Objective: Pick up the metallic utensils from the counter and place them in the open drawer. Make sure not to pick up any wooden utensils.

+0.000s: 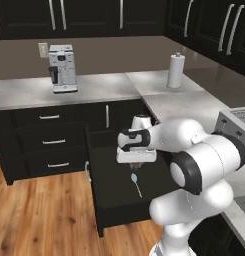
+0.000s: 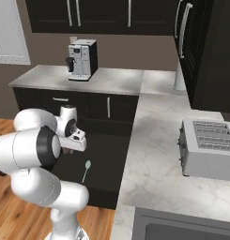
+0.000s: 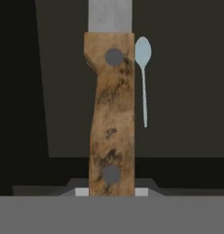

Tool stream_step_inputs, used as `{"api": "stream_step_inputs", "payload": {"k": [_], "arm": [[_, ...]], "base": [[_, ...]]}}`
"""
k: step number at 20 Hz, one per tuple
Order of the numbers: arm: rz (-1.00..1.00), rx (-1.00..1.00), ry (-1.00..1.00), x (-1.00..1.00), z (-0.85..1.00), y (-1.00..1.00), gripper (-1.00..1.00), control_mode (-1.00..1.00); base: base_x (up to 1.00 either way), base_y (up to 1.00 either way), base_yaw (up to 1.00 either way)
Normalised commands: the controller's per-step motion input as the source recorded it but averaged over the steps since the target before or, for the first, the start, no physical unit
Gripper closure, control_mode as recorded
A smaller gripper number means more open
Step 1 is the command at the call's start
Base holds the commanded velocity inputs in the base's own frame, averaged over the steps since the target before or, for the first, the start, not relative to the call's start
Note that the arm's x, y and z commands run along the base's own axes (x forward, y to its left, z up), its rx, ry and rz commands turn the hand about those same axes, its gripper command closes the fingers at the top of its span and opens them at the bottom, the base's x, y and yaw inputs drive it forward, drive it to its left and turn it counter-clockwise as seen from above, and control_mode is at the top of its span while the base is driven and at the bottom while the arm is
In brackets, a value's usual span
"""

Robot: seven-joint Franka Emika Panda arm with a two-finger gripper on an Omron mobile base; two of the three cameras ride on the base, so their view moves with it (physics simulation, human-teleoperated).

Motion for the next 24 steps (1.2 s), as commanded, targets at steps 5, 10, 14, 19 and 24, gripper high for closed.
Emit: {"api": "stream_step_inputs", "payload": {"k": [5,10,14,19,24], "arm": [[0.06,0.0,0.0,-0.27,-0.42,0.01,1.0,-1.0],[0.03,0.0,0.0,0.02,-0.31,0.05,1.0,-1.0],[0.0,0.0,0.0,0.24,-0.08,0.01,1.0,-1.0],[0.0,0.0,0.0,0.53,0.0,0.0,1.0,-1.0],[0.0,0.0,0.0,0.57,0.0,0.0,1.0,-1.0]], "base": [[0.0,0.0,0.0],[0.0,0.0,0.0],[0.0,0.0,0.0],[0.0,0.0,0.0],[0.0,0.0,0.0]]}}
